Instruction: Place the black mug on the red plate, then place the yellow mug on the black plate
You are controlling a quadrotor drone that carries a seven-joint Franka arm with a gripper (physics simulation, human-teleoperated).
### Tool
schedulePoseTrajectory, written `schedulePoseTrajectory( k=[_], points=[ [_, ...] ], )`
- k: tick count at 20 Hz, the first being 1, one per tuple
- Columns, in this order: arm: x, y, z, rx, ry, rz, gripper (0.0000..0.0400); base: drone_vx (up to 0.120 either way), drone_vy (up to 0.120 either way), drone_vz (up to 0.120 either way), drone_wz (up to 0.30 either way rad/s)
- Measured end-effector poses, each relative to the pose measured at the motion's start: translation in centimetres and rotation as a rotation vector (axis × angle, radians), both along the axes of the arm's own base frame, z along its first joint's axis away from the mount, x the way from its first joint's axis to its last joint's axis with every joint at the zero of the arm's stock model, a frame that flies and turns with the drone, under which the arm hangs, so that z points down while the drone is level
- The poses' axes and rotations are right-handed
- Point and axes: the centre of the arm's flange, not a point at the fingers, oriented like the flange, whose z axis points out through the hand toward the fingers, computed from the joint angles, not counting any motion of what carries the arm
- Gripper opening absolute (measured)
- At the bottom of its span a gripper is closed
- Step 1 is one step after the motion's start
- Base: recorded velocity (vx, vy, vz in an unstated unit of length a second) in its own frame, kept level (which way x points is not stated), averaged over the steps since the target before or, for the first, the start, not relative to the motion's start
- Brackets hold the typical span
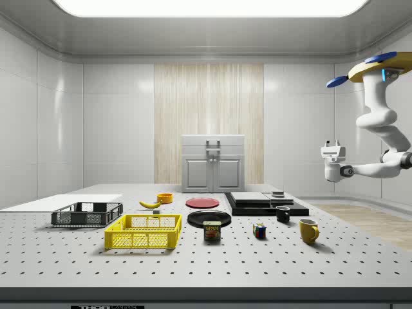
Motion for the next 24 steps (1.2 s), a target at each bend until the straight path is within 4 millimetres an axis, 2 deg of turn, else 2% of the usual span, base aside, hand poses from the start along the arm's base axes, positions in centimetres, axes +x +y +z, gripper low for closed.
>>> schedulePoseTrajectory(
  k=[7, 12, 20, 24],
  points=[
    [-0.3, 0.0, 5.0, 0.0, -0.006, 0.0, 0.04, 0.0, 0.0, 0.0, 0.0],
    [-0.1, 0.0, 7.5, 0.0, -0.009, 0.0, 0.04, 0.024, 0.0, 0.0, 0.0],
    [0.0, 0.0, 9.0, 0.0, -0.016, 0.0, 0.04, 0.12, -0.105, 0.0, 0.0],
    [-0.1, 0.0, 9.2, 0.0, -0.019, 0.0, 0.04, 0.12, 0.0, 0.0, 0.0]
  ],
)
